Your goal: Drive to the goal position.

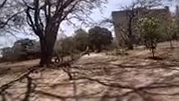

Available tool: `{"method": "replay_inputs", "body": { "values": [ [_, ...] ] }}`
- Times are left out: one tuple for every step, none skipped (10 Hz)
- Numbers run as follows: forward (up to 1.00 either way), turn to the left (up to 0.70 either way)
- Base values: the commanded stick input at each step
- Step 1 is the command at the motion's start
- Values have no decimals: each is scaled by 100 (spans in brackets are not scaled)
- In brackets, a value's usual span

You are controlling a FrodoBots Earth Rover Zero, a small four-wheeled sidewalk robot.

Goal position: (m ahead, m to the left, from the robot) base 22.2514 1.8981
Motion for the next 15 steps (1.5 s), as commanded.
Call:
{"method": "replay_inputs", "body": {
  "values": [
    [70, 0],
    [70, 0],
    [70, 0],
    [70, 0],
    [70, 0],
    [70, 0],
    [70, 0],
    [70, 0],
    [70, 0],
    [70, 0],
    [70, 0],
    [70, 0],
    [70, 0],
    [70, 0],
    [70, 0]
  ]
}}
